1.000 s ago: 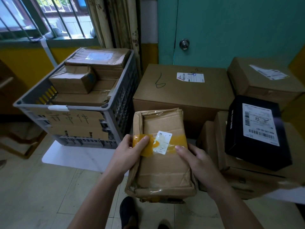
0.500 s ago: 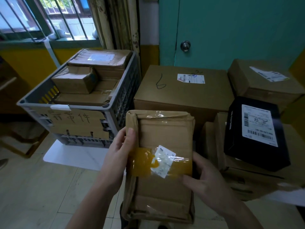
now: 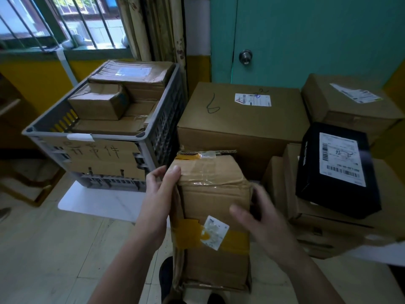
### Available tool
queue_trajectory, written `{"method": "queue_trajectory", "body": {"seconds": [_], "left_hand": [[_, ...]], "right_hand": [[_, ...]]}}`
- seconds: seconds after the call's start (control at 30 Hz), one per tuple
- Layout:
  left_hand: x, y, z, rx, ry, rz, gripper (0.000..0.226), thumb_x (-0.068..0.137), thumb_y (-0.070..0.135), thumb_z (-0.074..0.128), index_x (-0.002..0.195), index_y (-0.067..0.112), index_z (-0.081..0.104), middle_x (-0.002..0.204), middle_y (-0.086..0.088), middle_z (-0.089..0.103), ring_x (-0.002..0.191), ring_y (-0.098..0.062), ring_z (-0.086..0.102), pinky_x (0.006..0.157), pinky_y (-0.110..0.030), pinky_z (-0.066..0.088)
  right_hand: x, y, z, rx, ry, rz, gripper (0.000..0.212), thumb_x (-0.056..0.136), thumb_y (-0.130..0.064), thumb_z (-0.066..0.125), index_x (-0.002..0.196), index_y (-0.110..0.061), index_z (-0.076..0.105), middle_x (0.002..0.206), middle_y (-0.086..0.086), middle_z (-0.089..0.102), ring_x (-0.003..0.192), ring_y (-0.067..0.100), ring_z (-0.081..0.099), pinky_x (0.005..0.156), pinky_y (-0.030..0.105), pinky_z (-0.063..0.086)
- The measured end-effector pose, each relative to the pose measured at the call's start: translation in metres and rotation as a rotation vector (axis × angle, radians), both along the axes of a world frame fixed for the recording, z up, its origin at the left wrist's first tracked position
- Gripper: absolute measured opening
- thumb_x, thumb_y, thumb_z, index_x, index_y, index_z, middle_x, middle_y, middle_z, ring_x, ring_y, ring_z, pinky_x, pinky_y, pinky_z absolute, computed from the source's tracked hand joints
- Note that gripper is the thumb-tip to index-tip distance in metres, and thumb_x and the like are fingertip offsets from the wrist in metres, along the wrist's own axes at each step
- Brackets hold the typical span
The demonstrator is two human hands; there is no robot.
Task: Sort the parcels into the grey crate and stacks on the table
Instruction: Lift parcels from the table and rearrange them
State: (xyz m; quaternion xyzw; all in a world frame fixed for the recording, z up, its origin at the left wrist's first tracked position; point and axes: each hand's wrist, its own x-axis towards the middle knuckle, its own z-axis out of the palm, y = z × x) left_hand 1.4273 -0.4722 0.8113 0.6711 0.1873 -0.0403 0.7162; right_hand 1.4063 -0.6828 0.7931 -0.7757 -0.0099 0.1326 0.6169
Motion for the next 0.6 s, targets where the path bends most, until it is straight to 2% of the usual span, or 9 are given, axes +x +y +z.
{"method": "queue_trajectory", "body": {"seconds": [0.03, 0.1, 0.13, 0.2, 0.27, 0.37, 0.4, 0.53, 0.6], "left_hand": [[-0.001, -0.001, 0.0, 0.012, -0.02, -0.013, 0.077, 0.074, 0.066, 0.063, 0.142, 0.038, 0.039, 0.125, 0.013, 0.05, 0.113, -0.008, 0.05, 0.1, -0.041, 0.045], [-0.003, 0.0, -0.004, 0.049, -0.046, -0.042, 0.067, 0.077, 0.068, 0.063, 0.139, 0.051, 0.043, 0.13, 0.015, 0.048, 0.118, -0.009, 0.048, 0.103, -0.042, 0.044], [-0.003, 0.001, -0.005, 0.067, -0.055, -0.051, 0.062, 0.076, 0.068, 0.058, 0.136, 0.055, 0.046, 0.134, 0.014, 0.048, 0.121, -0.011, 0.047, 0.105, -0.044, 0.043], [-0.006, 0.003, -0.006, 0.077, -0.066, -0.055, 0.056, 0.076, 0.069, 0.052, 0.13, 0.057, 0.051, 0.134, 0.015, 0.049, 0.122, -0.011, 0.047, 0.104, -0.042, 0.044], [-0.007, 0.003, -0.005, 0.075, -0.067, -0.066, 0.054, 0.08, 0.072, 0.058, 0.129, 0.053, 0.051, 0.127, 0.019, 0.05, 0.117, -0.005, 0.048, 0.096, -0.037, 0.046], [-0.011, 0.003, -0.002, 0.105, -0.05, -0.108, 0.056, 0.076, 0.065, 0.05, 0.129, 0.045, 0.049, 0.119, 0.021, 0.048, 0.107, -0.001, 0.047, 0.081, -0.029, 0.045], [-0.011, 0.004, -0.001, 0.108, -0.037, -0.122, 0.056, 0.075, 0.063, 0.051, 0.127, 0.044, 0.049, 0.12, 0.017, 0.049, 0.107, -0.005, 0.049, 0.079, -0.03, 0.045], [-0.011, 0.012, -0.002, 0.076, 0.036, -0.173, 0.055, 0.074, 0.061, 0.07, 0.123, 0.042, 0.054, 0.125, 0.0, 0.053, 0.111, -0.024, 0.055, 0.087, -0.039, 0.048], [-0.01, 0.016, -0.002, 0.065, 0.065, -0.203, 0.056, 0.074, 0.059, 0.073, 0.124, 0.043, 0.055, 0.126, -0.002, 0.053, 0.112, -0.027, 0.056, 0.09, -0.041, 0.049]], "right_hand": [[0.004, 0.002, 0.003, 0.018, -0.052, -0.057, 0.09, 0.053, -0.082, 0.061, 0.136, -0.067, 0.028, 0.143, -0.031, 0.041, 0.122, -0.013, 0.045, 0.102, 0.026, 0.043], [0.011, 0.004, 0.009, 0.034, -0.145, -0.035, 0.09, 0.059, -0.079, 0.06, 0.137, -0.074, 0.017, 0.145, -0.038, 0.029, 0.126, -0.019, 0.034, 0.103, 0.019, 0.035], [0.014, 0.004, 0.011, 0.016, -0.171, 0.027, 0.086, 0.062, -0.076, 0.063, 0.136, -0.074, 0.02, 0.147, -0.036, 0.028, 0.129, -0.018, 0.032, 0.104, 0.019, 0.036], [0.016, 0.006, 0.014, -0.082, -0.2, 0.135, 0.074, 0.068, -0.067, 0.071, 0.131, -0.072, 0.033, 0.158, -0.022, 0.022, 0.14, -0.005, 0.027, 0.108, 0.027, 0.036], [0.018, 0.006, 0.013, -0.13, -0.228, 0.132, 0.06, 0.075, -0.053, 0.078, 0.122, -0.068, 0.044, 0.158, -0.019, 0.021, 0.141, -0.004, 0.023, 0.104, 0.024, 0.033], [0.015, 0.007, 0.009, -0.159, -0.275, 0.085, 0.053, 0.073, -0.051, 0.078, 0.115, -0.064, 0.049, 0.132, -0.047, 0.022, 0.145, -0.001, 0.022, 0.107, 0.03, 0.035], [0.013, 0.007, 0.009, -0.17, -0.27, 0.083, 0.054, 0.069, -0.053, 0.075, 0.114, -0.064, 0.048, 0.129, -0.05, 0.021, 0.145, 0.0, 0.022, 0.108, 0.032, 0.037], [0.007, 0.003, 0.007, -0.204, -0.232, 0.095, 0.053, 0.068, -0.051, 0.079, 0.113, -0.06, 0.052, 0.151, -0.025, 0.024, 0.137, -0.005, 0.024, 0.1, 0.022, 0.034], [0.005, 0.002, 0.006, -0.211, -0.228, 0.114, 0.051, 0.072, -0.049, 0.08, 0.113, -0.059, 0.052, 0.152, -0.025, 0.023, 0.137, -0.006, 0.024, 0.097, 0.019, 0.033]]}}
